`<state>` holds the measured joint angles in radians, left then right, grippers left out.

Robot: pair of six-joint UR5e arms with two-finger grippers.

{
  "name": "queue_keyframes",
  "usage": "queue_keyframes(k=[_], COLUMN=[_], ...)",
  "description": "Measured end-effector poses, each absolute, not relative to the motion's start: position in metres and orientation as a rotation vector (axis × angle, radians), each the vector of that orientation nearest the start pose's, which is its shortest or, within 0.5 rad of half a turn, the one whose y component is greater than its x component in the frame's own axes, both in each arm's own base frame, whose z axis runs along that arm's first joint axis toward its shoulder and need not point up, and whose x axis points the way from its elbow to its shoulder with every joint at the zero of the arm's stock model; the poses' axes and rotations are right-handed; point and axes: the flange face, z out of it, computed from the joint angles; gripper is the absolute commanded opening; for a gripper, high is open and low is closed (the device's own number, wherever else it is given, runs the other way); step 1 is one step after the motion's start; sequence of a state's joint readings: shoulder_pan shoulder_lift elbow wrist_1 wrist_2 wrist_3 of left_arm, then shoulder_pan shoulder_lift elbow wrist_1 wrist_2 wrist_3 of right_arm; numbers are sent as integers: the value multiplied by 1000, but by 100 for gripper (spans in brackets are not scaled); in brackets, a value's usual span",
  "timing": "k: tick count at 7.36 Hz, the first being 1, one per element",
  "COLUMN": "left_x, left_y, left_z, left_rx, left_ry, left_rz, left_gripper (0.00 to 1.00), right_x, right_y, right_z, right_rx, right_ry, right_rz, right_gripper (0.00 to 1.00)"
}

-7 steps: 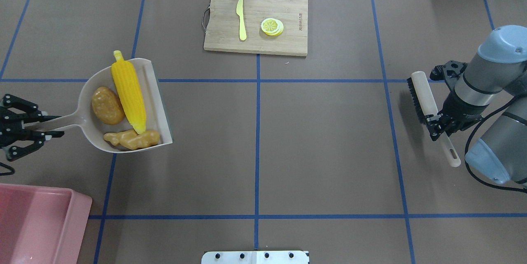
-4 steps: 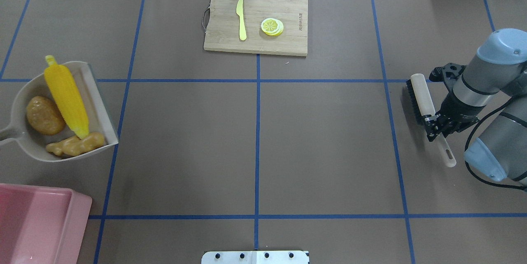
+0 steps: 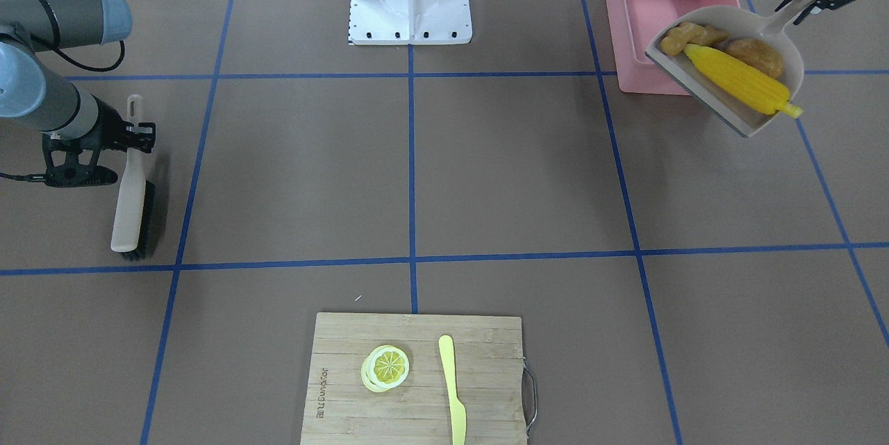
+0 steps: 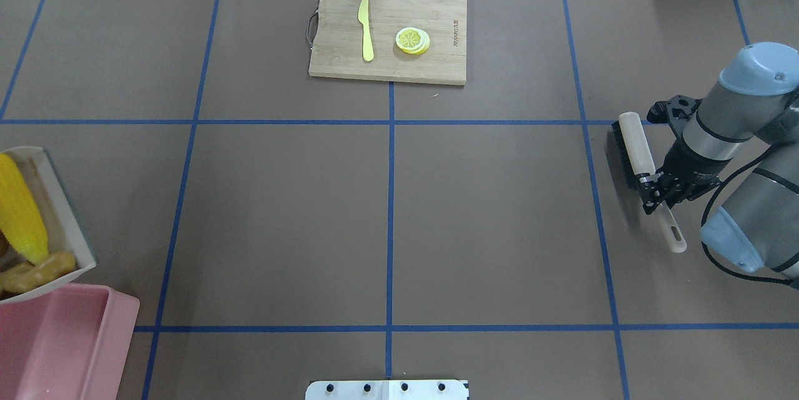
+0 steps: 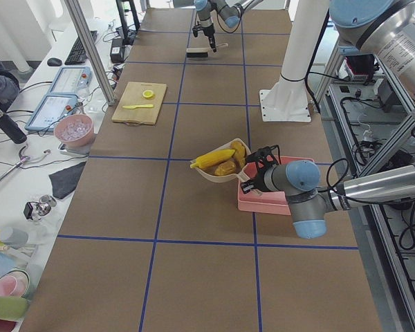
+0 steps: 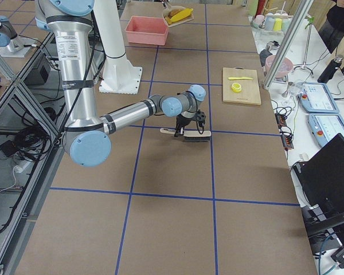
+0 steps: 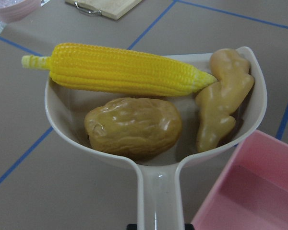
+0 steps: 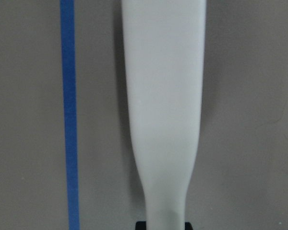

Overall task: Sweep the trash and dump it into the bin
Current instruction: 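Carry the loaded dustpan with the left gripper over the pink bin, then tilt the dustpan into the bin with left gripper while right lowers brush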

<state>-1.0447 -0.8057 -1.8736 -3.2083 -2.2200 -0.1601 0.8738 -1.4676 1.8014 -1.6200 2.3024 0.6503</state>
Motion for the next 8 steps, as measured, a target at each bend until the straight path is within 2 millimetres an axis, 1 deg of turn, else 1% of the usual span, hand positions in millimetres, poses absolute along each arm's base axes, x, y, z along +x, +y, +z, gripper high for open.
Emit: queue_keyframes(k=[2, 4, 5, 6, 7, 8], left_x=[0, -13, -17, -21, -25, -28], left_y=[-138, -108, -97, -86, -75, -64], left_z=[589, 591, 592, 592, 592, 591], left_rx=[806, 759, 738, 717, 694, 667], left_ry=[998, 1036, 1049, 1066, 1087, 1110], left_rz=[696, 700, 705, 714, 726, 735], left_gripper=[24, 23, 23, 21, 21, 21], right_x=[-291, -292, -293, -294, -298, -300], right_y=[-451, -451, -452, -453, -457, -459], right_z=[502, 504, 505, 505, 504, 503], right_rx=[-247, -251, -253, -255, -258, -262], right_ry=[-736, -735, -735, -735, -736, -736], right_rz=[-147, -146, -146, -145, -139, -130], right_gripper=[0, 0, 7, 31, 33, 44])
